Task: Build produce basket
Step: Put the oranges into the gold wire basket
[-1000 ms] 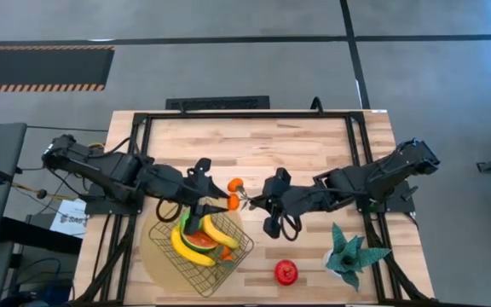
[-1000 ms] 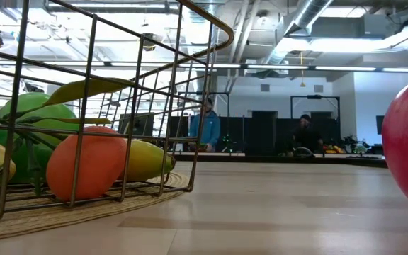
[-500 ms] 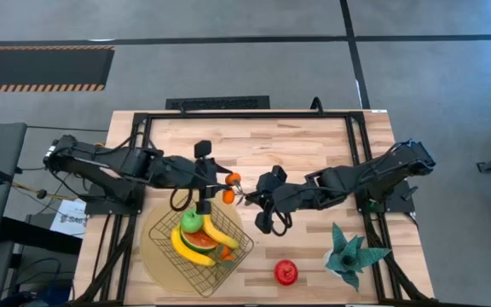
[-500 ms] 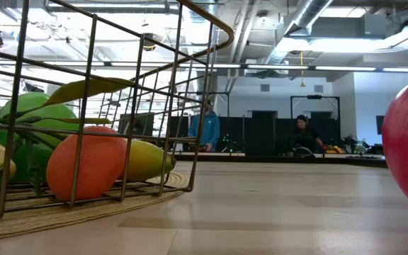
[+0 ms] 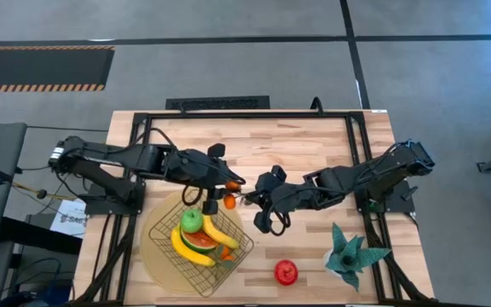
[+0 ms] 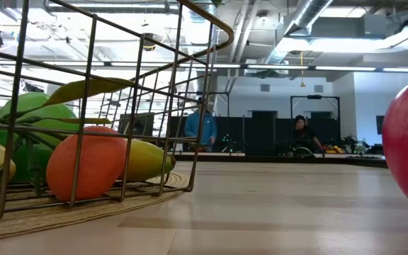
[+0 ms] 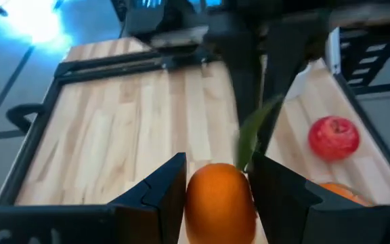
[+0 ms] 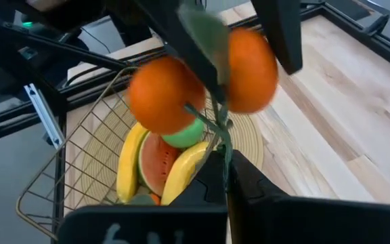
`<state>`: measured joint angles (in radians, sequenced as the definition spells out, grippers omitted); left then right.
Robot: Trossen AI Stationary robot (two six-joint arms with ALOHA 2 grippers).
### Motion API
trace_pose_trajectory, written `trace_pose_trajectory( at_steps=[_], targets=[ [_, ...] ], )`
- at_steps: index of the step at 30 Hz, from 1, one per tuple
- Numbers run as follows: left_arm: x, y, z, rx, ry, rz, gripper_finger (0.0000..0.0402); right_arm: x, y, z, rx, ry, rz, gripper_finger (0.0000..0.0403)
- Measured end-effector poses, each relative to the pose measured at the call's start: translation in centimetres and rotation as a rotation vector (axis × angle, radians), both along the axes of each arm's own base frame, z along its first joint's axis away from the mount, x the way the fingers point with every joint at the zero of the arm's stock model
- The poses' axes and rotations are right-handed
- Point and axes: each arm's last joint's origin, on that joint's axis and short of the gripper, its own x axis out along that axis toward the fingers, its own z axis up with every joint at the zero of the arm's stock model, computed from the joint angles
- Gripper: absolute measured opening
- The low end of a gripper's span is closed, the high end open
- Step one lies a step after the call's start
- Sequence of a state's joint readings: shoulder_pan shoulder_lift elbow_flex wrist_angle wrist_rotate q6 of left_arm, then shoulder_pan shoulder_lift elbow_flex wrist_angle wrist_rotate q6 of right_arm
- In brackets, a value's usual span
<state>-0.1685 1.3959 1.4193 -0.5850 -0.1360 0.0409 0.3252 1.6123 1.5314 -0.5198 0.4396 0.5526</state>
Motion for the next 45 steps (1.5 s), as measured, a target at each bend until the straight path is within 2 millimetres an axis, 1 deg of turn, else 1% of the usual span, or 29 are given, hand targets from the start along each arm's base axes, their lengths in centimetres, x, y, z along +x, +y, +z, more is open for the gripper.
trace_pose_trajectory(
  at_steps=[5, 9, 11, 15, 23, 26, 28, 32, 38, 41, 45],
  targets=[
    [0.1, -0.1, 0.2, -0.021, -0.019, -0.032, 0.0144, 0.0, 0.0, 0.0, 0.003, 0.002, -0.004, 0.0],
    [0.0, -0.1, 0.1, -0.018, -0.004, -0.021, 0.0138, 0.0, 0.0, 0.0, 0.004, 0.0, -0.007, 0.0],
    [0.2, -0.1, -0.2, -0.015, 0.01, -0.019, 0.0121, 0.0, 0.0, 0.0, 0.002, 0.004, -0.007, 0.0],
    [0.4, -0.5, -0.5, 0.0, 0.021, -0.043, 0.0062, 0.0, 0.0, -0.1, 0.002, 0.006, -0.006, 0.0],
    [0.5, -0.6, -0.6, 0.026, 0.02, -0.028, 0.0062, -0.2, 0.3, -0.2, 0.004, 0.011, -0.003, 0.0001],
    [0.5, -0.6, -0.6, 0.028, 0.02, -0.024, 0.0062, -0.1, 0.4, -0.1, 0.021, 0.007, 0.004, 0.0012],
    [0.5, -0.6, -0.6, 0.025, 0.023, -0.022, 0.0062, -0.1, 0.3, 0.2, 0.029, -0.001, 0.007, 0.0028],
    [0.4, -0.5, -0.7, 0.025, 0.041, -0.02, 0.0062, 0.0, 0.3, 2.6, 0.016, -0.072, 0.035, 0.0075],
    [0.2, -0.4, -1.1, 0.028, 0.077, 0.006, 0.0062, -1.0, 0.1, 7.6, -0.049, -0.145, 0.139, 0.0144],
    [0.0, -0.6, -1.3, 0.012, 0.1, 0.013, 0.0062, -2.0, -0.3, 9.0, -0.092, -0.096, 0.152, 0.0172],
    [-0.9, -1.8, -2.0, -0.043, 0.206, 0.009, 0.0061, -3.9, -1.7, 10.8, -0.147, -0.002, 0.074, 0.0191]
  ],
)
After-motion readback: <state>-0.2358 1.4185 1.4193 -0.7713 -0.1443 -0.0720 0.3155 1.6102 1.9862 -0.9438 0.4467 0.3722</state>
